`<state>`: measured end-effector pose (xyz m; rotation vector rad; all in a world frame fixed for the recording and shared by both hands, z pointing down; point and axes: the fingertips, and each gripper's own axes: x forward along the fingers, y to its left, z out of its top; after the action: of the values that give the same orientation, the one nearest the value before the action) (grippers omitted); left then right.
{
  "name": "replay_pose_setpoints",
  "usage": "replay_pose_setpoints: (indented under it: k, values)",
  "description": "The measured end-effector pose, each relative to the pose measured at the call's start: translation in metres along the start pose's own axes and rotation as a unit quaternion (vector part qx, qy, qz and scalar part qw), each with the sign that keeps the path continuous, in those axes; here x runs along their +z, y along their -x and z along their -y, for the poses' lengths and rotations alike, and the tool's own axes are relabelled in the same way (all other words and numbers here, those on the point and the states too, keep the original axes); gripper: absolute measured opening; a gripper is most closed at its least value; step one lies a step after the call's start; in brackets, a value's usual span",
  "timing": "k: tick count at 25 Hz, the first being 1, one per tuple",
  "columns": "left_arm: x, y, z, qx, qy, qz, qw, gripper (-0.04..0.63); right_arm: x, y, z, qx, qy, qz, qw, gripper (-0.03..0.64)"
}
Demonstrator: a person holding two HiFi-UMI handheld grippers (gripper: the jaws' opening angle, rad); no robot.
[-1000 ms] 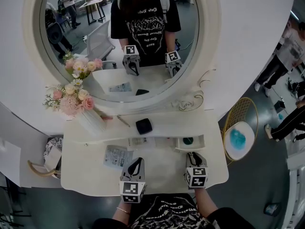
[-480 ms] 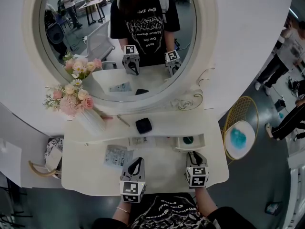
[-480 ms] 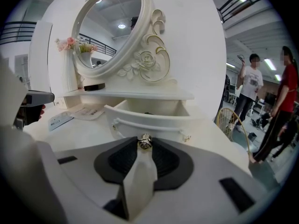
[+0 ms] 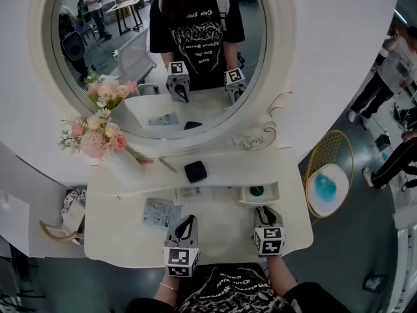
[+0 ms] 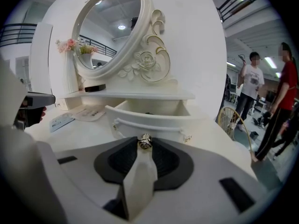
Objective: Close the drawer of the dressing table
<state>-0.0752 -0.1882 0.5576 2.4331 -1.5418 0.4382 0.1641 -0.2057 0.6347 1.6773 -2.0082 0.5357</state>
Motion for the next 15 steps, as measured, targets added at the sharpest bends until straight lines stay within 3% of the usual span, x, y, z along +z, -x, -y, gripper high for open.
replay_pose_setpoints:
  k: [8, 15]
  values:
    - [-0.0012, -0.0025, 0.0044, -0.005, 0.000, -0.004, 1.0000, 0.017, 0.0011, 0.0003, -0.0004, 0.023, -0.051, -0.001, 0.998, 0.122]
    - [-0.0025, -0.0013, 0.0035, -0.005, -0.006, -0.003, 1.0000, 0.017, 0.0029, -0.0049, -0.0017, 0.006, -0.013, -0.019, 1.000, 0.104]
